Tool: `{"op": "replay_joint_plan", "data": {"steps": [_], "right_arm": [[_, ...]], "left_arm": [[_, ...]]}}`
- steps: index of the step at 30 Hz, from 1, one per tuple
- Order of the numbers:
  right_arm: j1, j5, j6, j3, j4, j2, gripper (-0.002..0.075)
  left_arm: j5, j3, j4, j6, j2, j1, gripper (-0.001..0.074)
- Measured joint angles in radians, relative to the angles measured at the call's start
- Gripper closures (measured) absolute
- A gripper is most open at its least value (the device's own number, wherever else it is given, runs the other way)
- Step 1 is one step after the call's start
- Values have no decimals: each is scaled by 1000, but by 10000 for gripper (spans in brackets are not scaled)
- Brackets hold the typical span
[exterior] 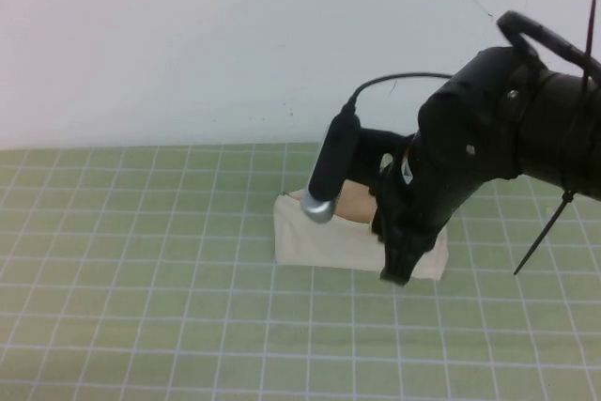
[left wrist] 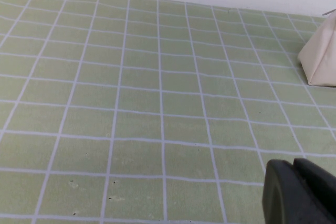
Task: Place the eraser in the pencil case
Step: Pick up the eraser from the table, then place the eraser on the pencil case
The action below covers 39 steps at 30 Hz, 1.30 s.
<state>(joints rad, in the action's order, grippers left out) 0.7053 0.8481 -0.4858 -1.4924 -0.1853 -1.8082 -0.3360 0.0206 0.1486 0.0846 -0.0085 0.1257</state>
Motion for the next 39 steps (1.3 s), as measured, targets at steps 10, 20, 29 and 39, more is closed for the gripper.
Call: {"op": "replay_joint_plan", "data": {"steps": [10, 20, 29, 39], "right_arm": [[-50, -75, 161, -65, -136, -49, 517], [-80, -87, 96, -174, -18, -161, 510], [-82, -53, 115, -247, -5, -200, 325], [-86, 52, 150, -302, 103, -39, 581]], "left_arm": [[0, 0, 0, 0, 0, 0, 736], [0, 0, 0, 0, 0, 0, 736], [0, 0, 0, 0, 0, 0, 736], [0, 0, 0, 0, 0, 0, 736]]}}
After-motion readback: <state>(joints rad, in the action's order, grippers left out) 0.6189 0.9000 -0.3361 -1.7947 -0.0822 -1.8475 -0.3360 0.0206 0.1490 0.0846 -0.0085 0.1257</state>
